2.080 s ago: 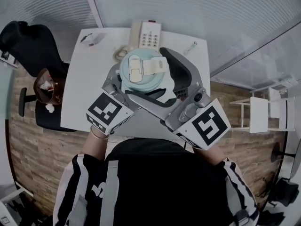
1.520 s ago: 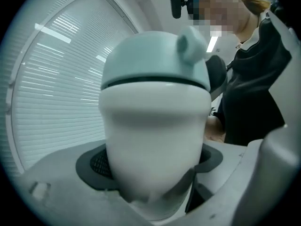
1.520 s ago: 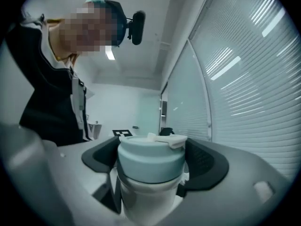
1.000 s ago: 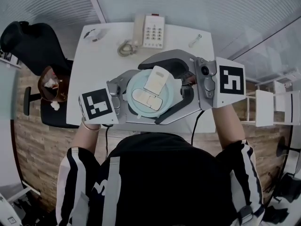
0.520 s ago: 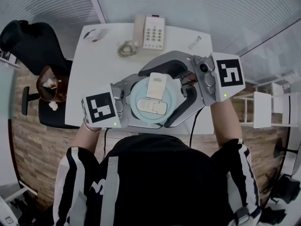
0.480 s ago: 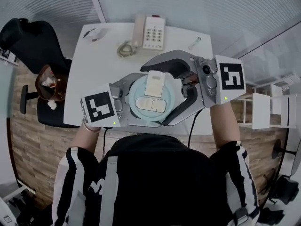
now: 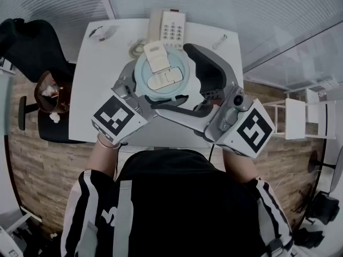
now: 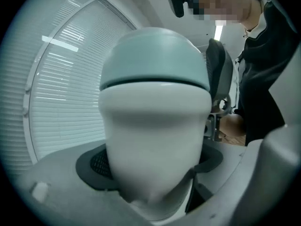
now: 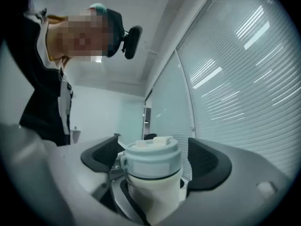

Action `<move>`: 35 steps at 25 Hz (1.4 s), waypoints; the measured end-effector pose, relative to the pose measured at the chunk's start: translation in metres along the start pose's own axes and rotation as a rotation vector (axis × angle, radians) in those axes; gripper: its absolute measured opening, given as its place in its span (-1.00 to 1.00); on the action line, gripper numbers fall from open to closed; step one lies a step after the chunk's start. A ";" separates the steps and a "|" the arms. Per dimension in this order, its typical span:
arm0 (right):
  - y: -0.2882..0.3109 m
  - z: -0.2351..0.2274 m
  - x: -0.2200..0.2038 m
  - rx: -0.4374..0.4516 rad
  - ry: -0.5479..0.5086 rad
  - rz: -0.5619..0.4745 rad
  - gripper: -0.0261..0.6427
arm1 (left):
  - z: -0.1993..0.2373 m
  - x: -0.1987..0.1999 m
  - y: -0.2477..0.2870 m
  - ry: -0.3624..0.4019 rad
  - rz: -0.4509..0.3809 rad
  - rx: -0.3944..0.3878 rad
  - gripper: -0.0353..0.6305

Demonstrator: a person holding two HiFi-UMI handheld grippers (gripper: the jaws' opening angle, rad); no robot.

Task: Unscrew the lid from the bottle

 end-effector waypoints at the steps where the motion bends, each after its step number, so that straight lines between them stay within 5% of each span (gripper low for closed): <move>1: 0.004 0.003 -0.003 -0.048 -0.022 0.004 0.43 | 0.001 -0.001 0.000 0.003 -0.006 0.025 0.45; 6: 0.023 0.009 -0.016 -0.167 -0.107 0.057 0.43 | 0.007 -0.007 -0.004 0.011 0.000 0.110 0.45; 12: 0.024 0.011 -0.014 -0.160 -0.094 0.121 0.40 | 0.003 -0.005 -0.006 0.013 0.023 0.101 0.45; 23: 0.040 0.058 -0.021 0.426 -0.003 0.173 0.40 | -0.036 -0.014 -0.060 0.027 0.037 -0.502 0.45; 35: 0.039 0.083 -0.020 0.968 0.066 0.156 0.40 | -0.072 -0.015 -0.079 0.073 0.071 -0.809 0.45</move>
Point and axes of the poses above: the fingertips, and each gripper's own axes: y forward along the fingers, z to its left, x out of its top, the point moved 5 cm from there along -y, backward along the fingers, and after that the axes turned 9 degrees about -x, right-handed, at the moved point
